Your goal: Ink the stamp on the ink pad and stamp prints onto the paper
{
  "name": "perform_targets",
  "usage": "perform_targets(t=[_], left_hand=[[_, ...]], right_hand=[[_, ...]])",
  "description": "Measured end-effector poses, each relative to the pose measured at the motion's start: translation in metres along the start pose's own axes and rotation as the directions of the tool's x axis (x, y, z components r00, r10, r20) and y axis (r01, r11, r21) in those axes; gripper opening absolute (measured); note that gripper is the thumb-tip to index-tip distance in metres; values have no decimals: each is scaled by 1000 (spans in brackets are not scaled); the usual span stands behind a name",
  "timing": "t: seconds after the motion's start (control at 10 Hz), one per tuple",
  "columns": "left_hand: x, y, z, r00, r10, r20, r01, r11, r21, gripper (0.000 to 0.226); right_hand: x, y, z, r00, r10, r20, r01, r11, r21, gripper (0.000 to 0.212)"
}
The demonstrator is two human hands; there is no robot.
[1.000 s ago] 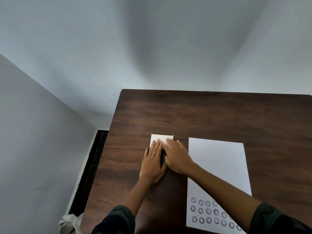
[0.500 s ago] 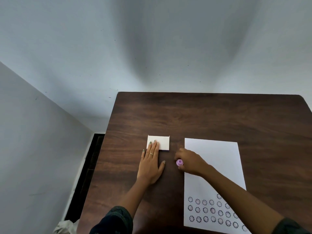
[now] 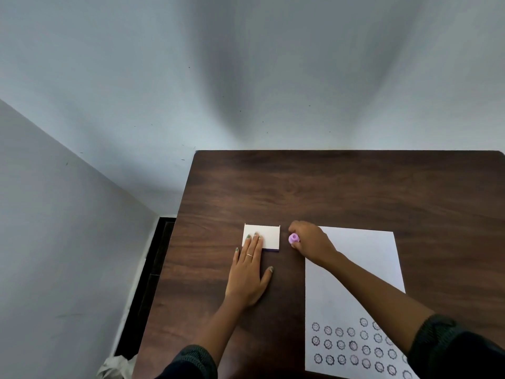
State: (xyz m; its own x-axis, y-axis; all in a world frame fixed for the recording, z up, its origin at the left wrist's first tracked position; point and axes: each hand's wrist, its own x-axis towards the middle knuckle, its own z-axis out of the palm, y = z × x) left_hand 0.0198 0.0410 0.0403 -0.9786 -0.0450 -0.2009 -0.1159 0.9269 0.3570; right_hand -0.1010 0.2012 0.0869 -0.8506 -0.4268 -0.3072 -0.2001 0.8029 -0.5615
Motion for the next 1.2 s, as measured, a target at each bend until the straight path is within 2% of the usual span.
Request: perform_targets(t=[0.2, 0.8, 1.0, 1.2], left_hand=[[0, 0, 2, 1000, -1, -14, 1, 1000, 0, 75], [-1, 2, 2, 1000, -19, -11, 19, 1000, 9, 75], [0, 2, 1, 999, -37, -6, 37, 997, 62, 74], [1, 5, -4, 999, -32, 8, 31, 995, 93, 72]], right_hand=[[12, -3, 5, 999, -25, -41, 25, 1000, 7, 18], [14, -1, 11, 999, -45, 2, 45, 997, -65, 19], [11, 1, 8, 997, -72, 15, 73, 995, -63, 24], [6, 0, 3, 995, -79, 65, 83, 994, -65, 45]])
